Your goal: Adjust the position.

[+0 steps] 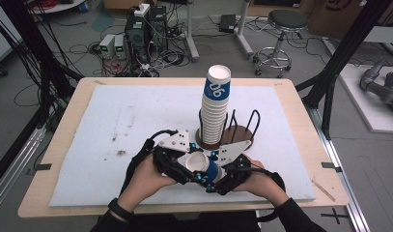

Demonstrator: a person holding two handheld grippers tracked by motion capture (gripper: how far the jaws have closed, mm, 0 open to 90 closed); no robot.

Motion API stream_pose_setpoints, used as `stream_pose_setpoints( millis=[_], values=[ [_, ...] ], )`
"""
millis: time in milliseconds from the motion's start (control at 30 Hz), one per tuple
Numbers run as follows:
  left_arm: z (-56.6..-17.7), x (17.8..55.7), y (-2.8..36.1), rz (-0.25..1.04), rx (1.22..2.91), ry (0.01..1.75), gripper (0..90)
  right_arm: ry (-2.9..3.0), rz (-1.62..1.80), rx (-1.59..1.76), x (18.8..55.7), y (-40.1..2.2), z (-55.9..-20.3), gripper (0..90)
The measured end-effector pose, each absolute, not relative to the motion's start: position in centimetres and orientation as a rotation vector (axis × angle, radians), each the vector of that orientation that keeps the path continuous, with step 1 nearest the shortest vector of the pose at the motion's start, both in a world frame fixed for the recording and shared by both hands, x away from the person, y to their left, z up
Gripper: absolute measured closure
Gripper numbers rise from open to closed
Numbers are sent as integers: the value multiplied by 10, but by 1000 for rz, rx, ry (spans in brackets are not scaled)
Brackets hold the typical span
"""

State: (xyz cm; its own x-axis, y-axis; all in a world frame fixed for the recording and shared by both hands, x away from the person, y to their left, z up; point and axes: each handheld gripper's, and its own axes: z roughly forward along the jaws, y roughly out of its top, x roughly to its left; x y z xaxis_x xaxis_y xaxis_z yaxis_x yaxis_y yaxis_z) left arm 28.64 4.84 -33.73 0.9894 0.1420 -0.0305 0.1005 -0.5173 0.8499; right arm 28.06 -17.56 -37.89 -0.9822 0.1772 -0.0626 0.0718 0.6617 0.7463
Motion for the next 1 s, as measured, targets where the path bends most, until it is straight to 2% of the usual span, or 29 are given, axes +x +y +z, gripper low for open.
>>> stream_pose_setpoints(
  millis=[333,633,800,1000],
  values=[
    [-341,296,71,0,1873,185,298,2621,1552,308,289,-199,-369,161],
    [-345,298,77,-21,1735,216,299,2578,1611,332,290,-199,-371,150],
    [-345,298,74,-33,1780,210,297,2607,1551,281,289,-199,-371,192],
    [-336,293,67,-10,1965,183,261,2676,1425,222,287,-198,-367,202]
  ],
)
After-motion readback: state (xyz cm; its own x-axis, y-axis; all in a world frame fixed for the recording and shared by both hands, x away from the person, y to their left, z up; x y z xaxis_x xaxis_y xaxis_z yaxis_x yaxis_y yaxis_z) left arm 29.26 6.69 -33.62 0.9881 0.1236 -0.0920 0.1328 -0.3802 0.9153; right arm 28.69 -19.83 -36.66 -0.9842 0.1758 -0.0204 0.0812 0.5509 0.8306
